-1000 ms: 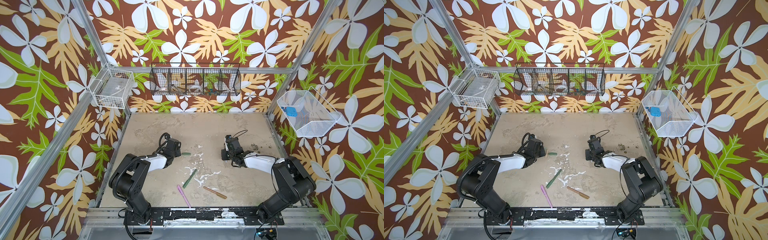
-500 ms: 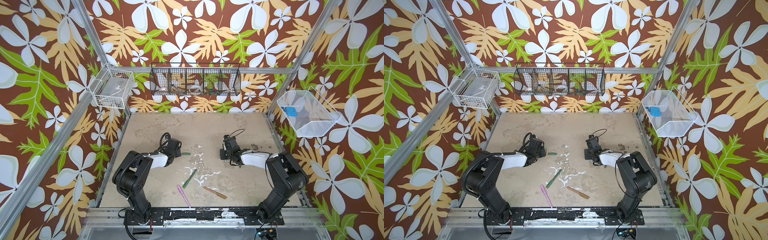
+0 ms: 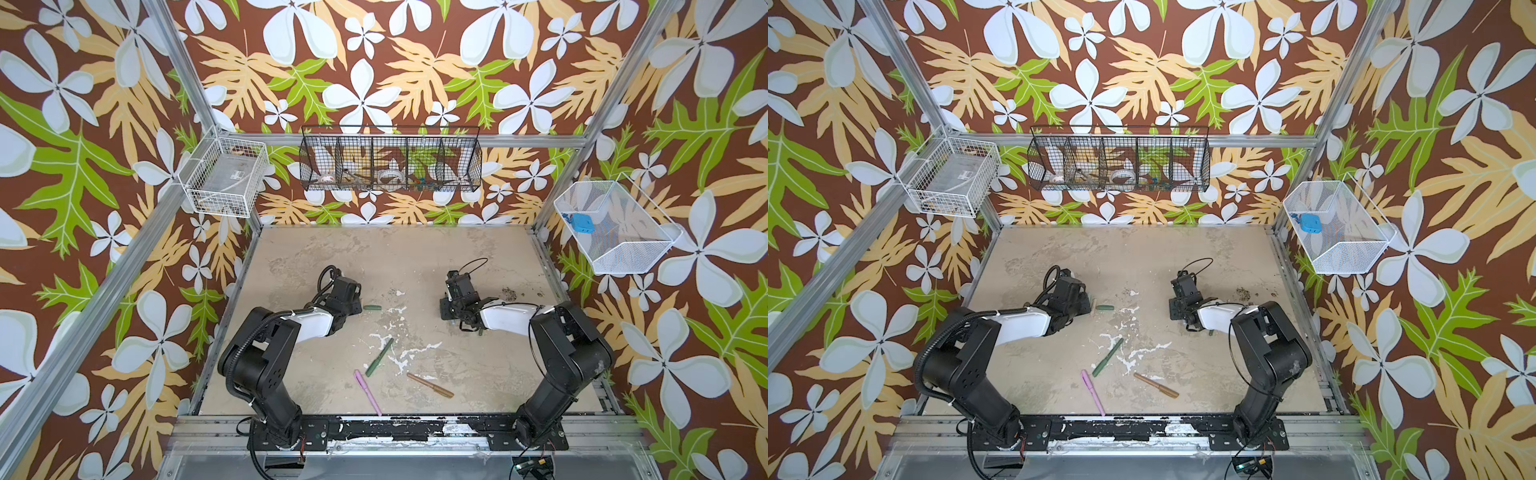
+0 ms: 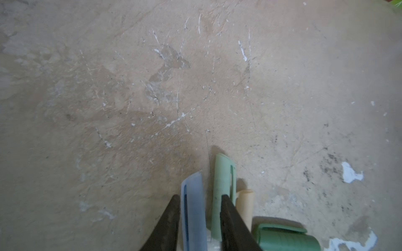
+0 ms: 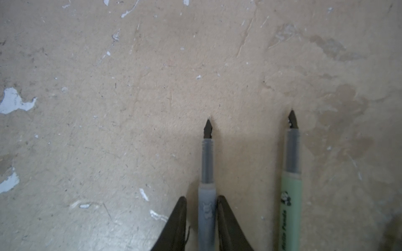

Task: Open the pen caps
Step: 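Set the cap by the other caps and open left gripper while right places the body, then grasp the tan pen near the robot with left gripper while right gripper rises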

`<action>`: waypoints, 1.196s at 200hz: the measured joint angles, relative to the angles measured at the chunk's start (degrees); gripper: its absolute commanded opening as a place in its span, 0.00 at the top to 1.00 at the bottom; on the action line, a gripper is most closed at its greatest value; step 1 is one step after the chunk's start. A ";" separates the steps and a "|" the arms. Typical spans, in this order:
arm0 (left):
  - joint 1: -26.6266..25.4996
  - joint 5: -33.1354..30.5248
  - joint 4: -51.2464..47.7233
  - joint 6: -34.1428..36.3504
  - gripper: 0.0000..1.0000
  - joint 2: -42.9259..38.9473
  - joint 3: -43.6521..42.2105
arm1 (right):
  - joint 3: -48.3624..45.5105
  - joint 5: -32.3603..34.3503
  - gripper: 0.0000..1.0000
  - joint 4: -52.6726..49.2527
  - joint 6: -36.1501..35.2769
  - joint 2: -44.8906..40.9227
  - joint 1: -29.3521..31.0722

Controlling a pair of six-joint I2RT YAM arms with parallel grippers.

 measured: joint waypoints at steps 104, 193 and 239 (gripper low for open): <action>-3.82 1.14 9.22 -0.46 0.50 -20.13 -10.91 | -8.48 -2.89 0.59 6.62 -0.68 -16.06 1.90; -22.40 -1.73 -0.52 0.83 0.51 -31.23 -7.82 | -4.28 -11.10 0.55 -1.75 0.44 -22.91 7.43; -29.88 4.92 -3.48 4.00 0.53 -35.47 -12.44 | -5.20 -11.82 0.53 -8.33 -0.11 -25.70 9.81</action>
